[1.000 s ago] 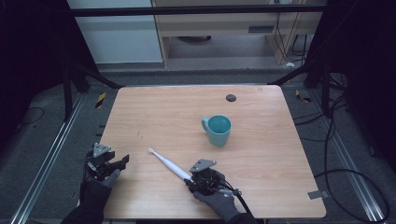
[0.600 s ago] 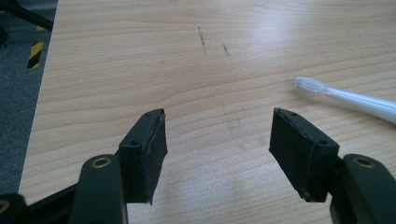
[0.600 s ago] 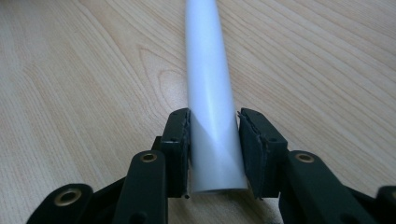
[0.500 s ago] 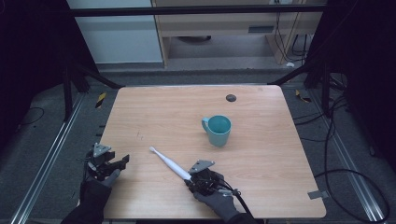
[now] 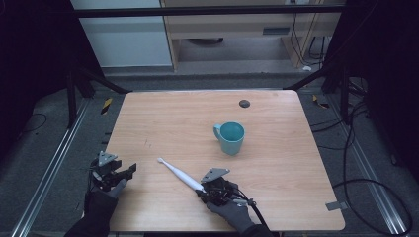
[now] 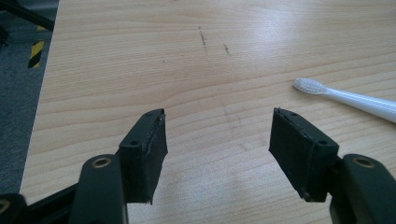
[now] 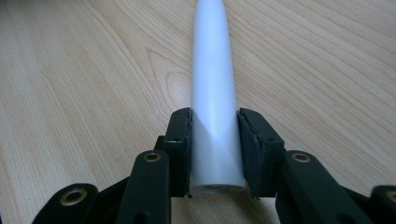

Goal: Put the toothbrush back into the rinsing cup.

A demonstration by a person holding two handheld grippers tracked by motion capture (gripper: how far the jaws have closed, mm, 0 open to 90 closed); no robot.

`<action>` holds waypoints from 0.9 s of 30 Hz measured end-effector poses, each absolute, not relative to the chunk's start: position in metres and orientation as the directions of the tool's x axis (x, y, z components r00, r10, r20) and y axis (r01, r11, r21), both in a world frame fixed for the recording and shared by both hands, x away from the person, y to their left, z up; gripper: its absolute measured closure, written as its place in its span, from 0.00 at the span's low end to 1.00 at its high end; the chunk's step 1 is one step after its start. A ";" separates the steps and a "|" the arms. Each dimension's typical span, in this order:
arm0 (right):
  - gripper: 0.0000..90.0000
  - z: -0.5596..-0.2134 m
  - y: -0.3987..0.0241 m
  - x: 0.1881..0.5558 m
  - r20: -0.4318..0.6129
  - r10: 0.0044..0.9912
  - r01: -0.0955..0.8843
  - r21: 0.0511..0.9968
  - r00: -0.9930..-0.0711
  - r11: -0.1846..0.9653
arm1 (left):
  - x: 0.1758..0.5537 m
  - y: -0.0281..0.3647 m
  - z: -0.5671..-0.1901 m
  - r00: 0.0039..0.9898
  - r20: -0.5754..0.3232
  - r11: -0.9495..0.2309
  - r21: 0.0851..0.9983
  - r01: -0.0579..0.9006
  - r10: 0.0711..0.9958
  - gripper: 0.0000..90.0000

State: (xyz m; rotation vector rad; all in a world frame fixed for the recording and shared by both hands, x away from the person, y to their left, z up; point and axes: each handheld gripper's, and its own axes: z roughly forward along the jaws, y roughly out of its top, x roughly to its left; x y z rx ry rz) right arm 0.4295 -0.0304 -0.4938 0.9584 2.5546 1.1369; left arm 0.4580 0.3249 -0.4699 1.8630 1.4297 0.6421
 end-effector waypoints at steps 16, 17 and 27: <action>0.73 -0.497 -0.076 0.425 0.131 0.614 0.514 0.695 -0.778 0.503 | 0.457 0.324 -0.470 0.268 -0.024 -0.153 0.770 0.619 0.963 0.40; 0.73 -0.497 -0.077 0.425 0.129 0.610 0.511 0.694 -0.782 0.508 | 0.457 0.324 -0.470 0.270 -0.022 -0.156 0.769 0.620 0.963 0.40; 0.57 -0.495 -0.066 0.421 0.054 0.597 0.457 0.698 -0.801 0.551 | 0.457 0.325 -0.470 0.269 -0.023 -0.155 0.768 0.621 0.963 0.40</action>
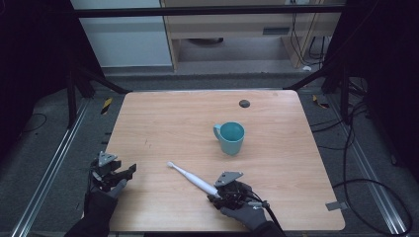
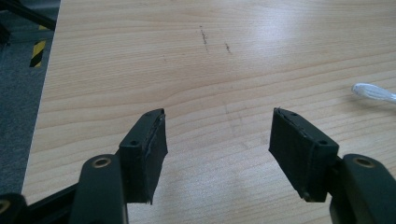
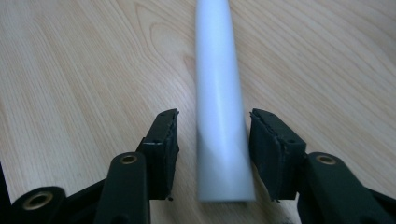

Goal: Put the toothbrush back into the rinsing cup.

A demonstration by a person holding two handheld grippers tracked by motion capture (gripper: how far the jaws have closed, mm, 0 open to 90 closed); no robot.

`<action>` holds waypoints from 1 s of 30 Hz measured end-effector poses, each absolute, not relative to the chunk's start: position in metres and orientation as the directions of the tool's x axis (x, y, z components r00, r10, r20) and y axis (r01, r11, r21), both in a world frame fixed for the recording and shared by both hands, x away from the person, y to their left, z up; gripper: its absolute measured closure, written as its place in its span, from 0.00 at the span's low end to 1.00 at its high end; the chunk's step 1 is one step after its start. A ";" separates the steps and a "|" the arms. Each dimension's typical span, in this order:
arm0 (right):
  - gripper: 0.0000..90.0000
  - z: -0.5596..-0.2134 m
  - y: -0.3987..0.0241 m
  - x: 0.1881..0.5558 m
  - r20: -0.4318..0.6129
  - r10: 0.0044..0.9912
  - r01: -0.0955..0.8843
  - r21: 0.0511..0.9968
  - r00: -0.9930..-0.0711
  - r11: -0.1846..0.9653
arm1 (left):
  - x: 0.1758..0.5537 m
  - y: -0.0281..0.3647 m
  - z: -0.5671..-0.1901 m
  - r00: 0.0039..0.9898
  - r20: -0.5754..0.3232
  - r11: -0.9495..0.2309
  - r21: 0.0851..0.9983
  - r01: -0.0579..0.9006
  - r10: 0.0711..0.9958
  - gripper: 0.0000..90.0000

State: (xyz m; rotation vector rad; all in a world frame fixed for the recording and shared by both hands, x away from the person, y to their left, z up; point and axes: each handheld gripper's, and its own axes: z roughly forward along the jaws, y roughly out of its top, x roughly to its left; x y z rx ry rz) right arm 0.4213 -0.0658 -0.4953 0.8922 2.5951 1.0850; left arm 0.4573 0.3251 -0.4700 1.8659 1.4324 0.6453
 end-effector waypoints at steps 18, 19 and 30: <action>0.73 -0.496 -0.038 0.441 0.022 0.618 0.454 0.698 -0.786 0.554 | 0.458 0.325 -0.470 0.269 -0.023 -0.155 0.768 0.622 0.963 0.40; 0.73 -0.496 -0.039 0.441 0.022 0.617 0.453 0.699 -0.786 0.553 | 0.458 0.325 -0.470 0.269 -0.024 -0.155 0.768 0.622 0.963 0.40; 0.73 -0.489 -0.050 0.439 0.052 0.599 0.449 0.715 -0.799 0.536 | 0.458 0.326 -0.470 0.269 -0.023 -0.155 0.768 0.621 0.963 0.40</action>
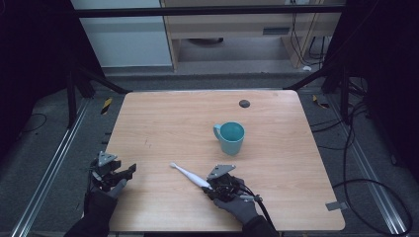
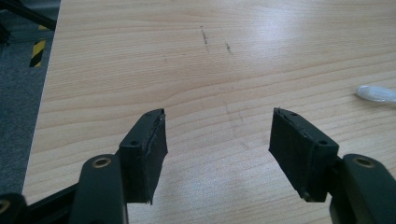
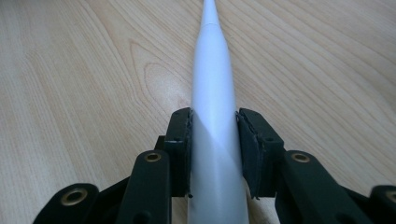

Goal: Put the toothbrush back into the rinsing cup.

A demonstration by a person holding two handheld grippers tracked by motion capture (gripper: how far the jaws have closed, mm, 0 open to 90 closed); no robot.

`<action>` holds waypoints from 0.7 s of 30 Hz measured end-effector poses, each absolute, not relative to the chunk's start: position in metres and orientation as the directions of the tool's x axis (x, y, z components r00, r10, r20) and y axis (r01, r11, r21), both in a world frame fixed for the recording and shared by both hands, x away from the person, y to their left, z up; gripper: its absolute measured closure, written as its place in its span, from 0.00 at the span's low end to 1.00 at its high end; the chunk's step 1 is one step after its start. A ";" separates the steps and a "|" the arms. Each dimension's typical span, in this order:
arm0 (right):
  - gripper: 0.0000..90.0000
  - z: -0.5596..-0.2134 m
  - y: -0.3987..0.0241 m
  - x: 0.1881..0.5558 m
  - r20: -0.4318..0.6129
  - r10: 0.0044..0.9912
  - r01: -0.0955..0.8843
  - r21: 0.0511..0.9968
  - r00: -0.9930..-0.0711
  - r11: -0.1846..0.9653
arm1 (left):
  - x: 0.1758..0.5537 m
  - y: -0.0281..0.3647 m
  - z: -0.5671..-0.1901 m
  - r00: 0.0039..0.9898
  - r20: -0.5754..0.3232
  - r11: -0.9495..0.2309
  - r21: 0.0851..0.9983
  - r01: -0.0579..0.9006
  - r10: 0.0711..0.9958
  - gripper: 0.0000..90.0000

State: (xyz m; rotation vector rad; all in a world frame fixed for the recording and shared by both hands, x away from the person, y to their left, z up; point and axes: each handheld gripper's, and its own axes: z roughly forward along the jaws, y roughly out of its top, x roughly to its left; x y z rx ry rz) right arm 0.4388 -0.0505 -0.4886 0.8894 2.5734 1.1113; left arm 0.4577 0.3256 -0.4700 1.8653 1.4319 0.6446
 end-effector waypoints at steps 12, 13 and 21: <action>0.73 -0.486 -0.091 0.425 0.040 0.597 0.448 0.702 -0.801 0.553 | 0.458 0.325 -0.470 0.267 -0.021 -0.156 0.767 0.622 0.963 0.40; 0.73 -0.486 -0.095 0.424 0.035 0.596 0.445 0.701 -0.802 0.557 | 0.458 0.325 -0.470 0.268 -0.021 -0.157 0.767 0.622 0.963 0.40; 0.73 -0.491 -0.118 0.419 0.042 0.605 0.459 0.694 -0.795 0.555 | 0.458 0.324 -0.471 0.268 -0.018 -0.159 0.765 0.624 0.963 0.40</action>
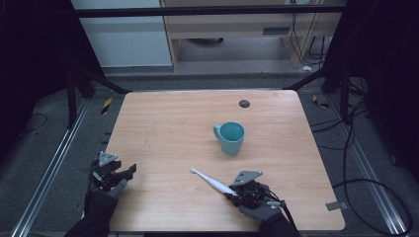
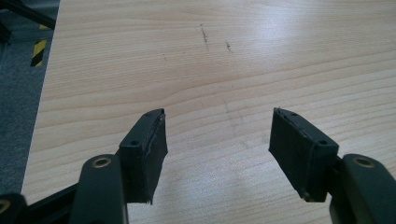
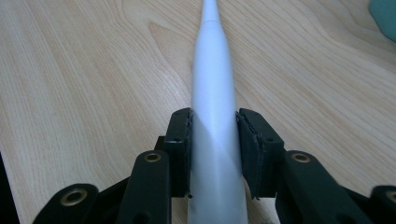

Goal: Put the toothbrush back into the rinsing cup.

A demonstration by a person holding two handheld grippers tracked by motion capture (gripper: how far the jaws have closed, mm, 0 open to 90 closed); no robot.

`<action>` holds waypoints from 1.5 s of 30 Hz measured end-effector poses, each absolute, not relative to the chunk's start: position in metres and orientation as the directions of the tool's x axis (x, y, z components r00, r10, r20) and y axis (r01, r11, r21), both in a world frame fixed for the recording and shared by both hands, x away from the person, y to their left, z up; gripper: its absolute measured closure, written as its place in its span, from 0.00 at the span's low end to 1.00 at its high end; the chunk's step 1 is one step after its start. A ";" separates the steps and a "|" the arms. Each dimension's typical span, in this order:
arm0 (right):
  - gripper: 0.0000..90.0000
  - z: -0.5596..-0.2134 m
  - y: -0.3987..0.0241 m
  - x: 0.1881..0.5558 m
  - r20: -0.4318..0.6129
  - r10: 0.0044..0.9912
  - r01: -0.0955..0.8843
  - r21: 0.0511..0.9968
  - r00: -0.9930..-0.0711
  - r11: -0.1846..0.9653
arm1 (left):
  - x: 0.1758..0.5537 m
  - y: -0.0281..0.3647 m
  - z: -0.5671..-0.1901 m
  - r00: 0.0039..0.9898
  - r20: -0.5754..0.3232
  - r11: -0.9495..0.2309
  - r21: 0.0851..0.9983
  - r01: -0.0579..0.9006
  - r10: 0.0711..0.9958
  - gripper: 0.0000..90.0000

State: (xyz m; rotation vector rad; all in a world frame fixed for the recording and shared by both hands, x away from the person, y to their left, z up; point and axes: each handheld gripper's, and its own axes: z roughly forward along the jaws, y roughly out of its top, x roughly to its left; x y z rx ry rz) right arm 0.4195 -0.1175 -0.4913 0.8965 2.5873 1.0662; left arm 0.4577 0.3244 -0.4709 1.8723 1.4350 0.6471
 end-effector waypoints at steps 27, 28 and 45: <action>0.58 -0.444 -0.121 0.428 -0.014 0.631 0.435 0.714 -0.775 0.550 | 0.459 0.325 -0.471 0.274 -0.031 -0.155 0.762 0.629 0.961 0.40; 0.58 -0.440 -0.120 0.430 -0.018 0.630 0.436 0.706 -0.777 0.558 | 0.460 0.325 -0.472 0.275 -0.031 -0.155 0.761 0.630 0.961 0.40; 0.55 -0.425 -0.095 0.449 -0.030 0.562 0.477 0.493 -0.827 0.728 | 0.460 0.323 -0.473 0.286 -0.022 -0.172 0.752 0.636 0.958 0.40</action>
